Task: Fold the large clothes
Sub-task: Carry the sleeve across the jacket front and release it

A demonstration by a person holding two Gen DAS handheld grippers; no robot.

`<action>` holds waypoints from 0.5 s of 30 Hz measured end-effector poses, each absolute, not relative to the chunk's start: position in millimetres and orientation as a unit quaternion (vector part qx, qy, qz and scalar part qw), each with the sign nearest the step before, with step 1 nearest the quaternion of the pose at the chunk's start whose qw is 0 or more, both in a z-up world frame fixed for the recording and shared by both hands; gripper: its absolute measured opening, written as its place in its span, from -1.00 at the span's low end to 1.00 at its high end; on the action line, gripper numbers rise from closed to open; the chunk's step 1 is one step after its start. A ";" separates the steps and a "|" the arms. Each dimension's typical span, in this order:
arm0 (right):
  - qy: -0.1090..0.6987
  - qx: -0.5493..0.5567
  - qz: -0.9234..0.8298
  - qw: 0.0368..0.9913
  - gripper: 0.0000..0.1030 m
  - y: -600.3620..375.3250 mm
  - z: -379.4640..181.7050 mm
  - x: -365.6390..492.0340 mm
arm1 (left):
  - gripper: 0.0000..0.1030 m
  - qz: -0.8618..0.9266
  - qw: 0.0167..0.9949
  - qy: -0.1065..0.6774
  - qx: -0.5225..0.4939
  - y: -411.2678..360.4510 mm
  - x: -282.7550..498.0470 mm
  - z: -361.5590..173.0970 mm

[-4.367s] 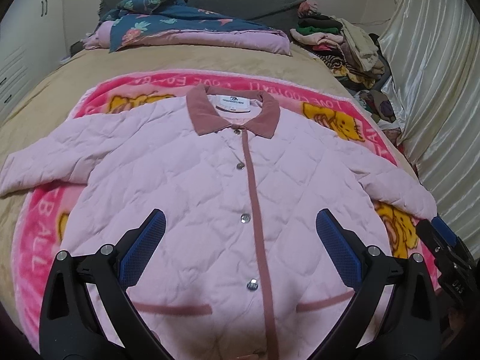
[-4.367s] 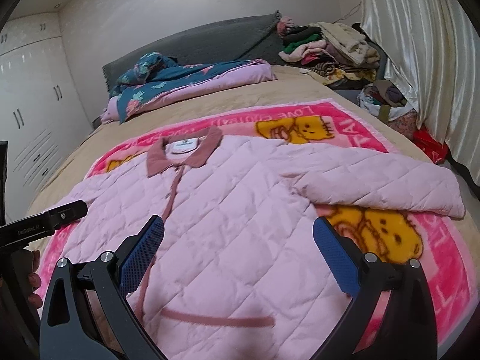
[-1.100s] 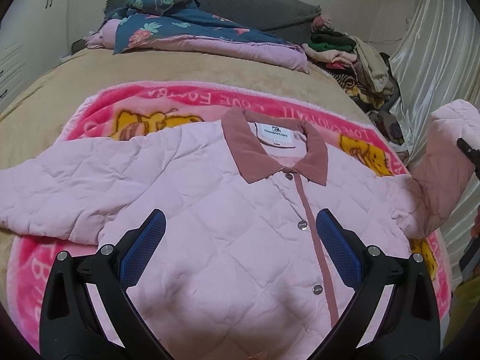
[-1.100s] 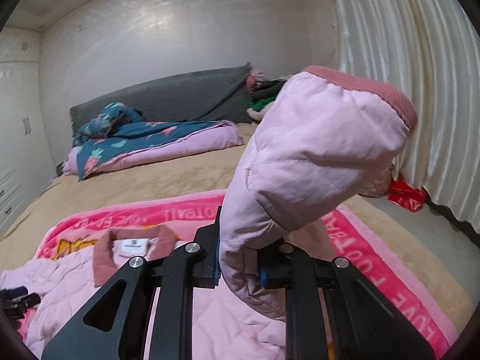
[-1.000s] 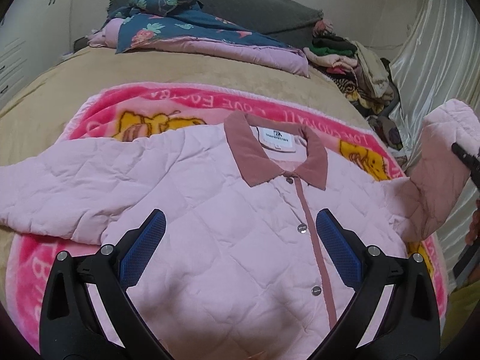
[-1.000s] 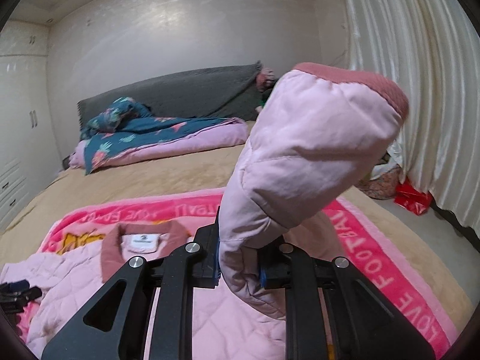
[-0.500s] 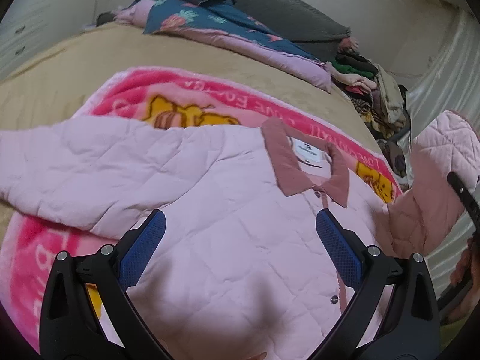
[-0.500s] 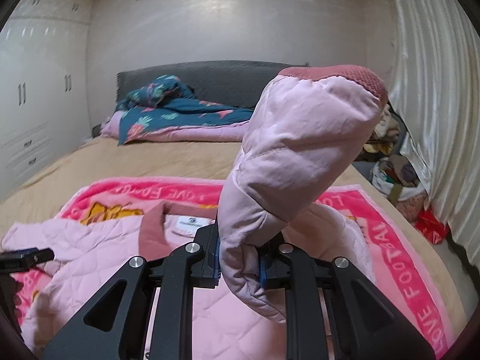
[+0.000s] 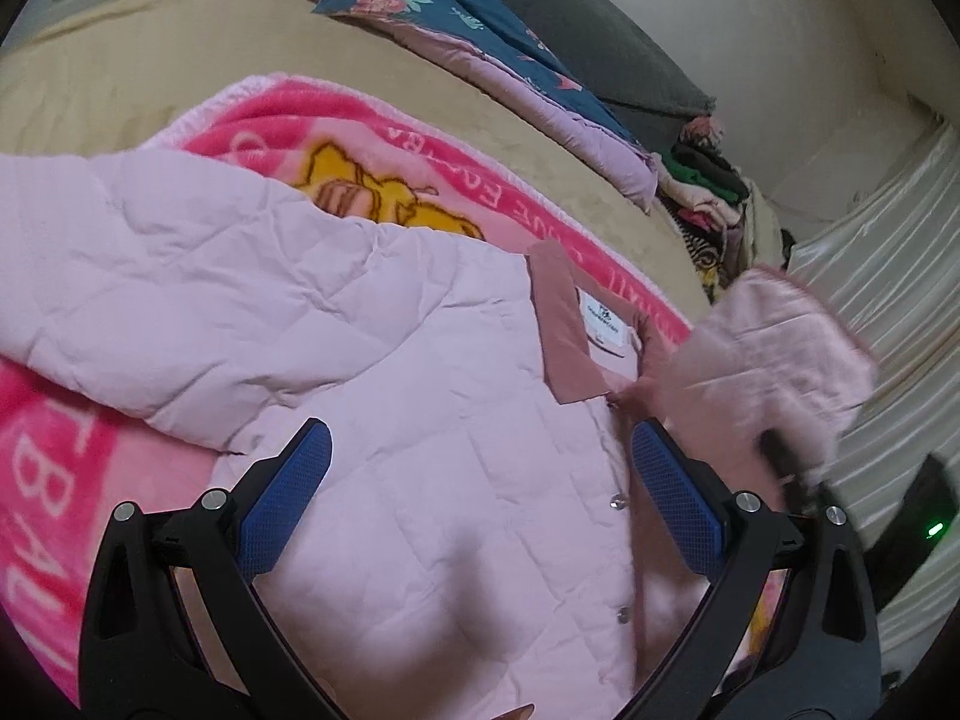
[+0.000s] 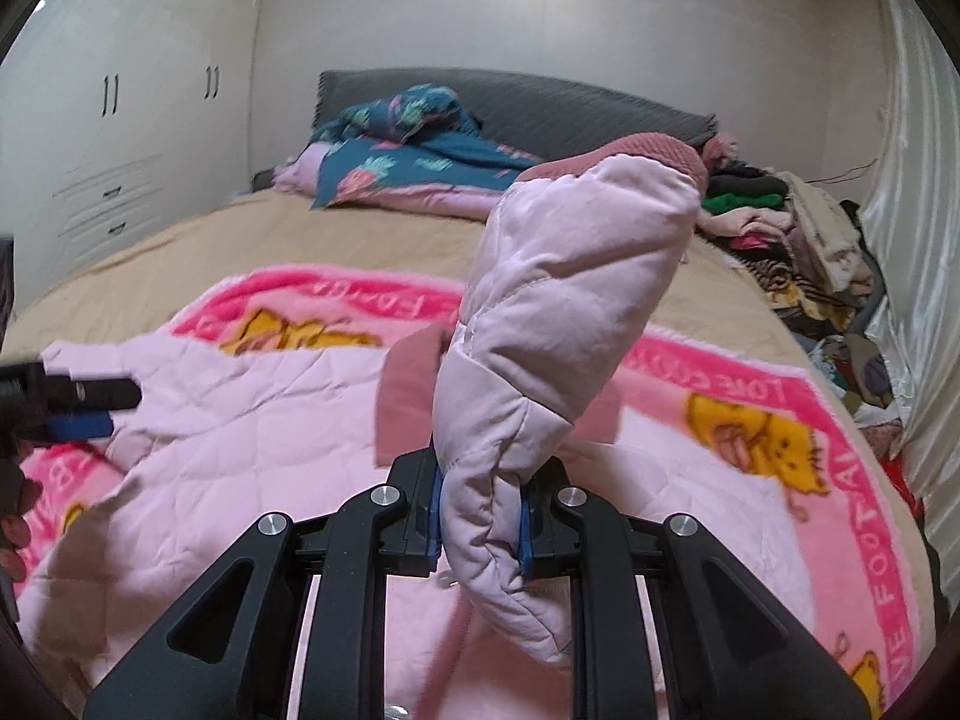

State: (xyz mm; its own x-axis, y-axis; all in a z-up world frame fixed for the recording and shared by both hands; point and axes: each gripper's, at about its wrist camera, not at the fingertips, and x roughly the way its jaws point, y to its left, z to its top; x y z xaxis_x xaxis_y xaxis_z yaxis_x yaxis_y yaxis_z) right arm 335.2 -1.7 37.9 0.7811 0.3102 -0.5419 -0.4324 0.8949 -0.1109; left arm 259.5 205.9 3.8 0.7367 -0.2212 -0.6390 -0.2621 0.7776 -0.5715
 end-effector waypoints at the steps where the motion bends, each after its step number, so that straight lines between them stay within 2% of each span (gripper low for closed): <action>1: 0.269 -0.116 0.201 0.935 -0.67 1.4 33.6 335.9 | 0.82 0.008 0.868 0.362 -0.340 206.6 260.2 2.7; 9: 0.315 -0.125 0.236 0.911 -0.52 32.8 -9.3 333.8 | 0.82 -0.038 0.840 0.363 -0.401 203.7 265.2 -12.5; 12: 0.338 -0.126 0.261 0.895 -0.28 44.4 -23.3 326.9 | 0.82 -0.049 0.832 0.363 -0.416 201.3 266.0 -15.0; 14: 0.354 -0.125 0.279 0.884 -0.03 48.9 -29.4 323.1 | 0.82 -0.053 0.829 0.365 -0.421 199.4 266.3 -15.4; 15: 0.361 -0.124 0.285 0.879 0.03 50.4 -31.9 320.7 | 0.82 -0.051 0.830 0.368 -0.417 197.9 266.4 -15.4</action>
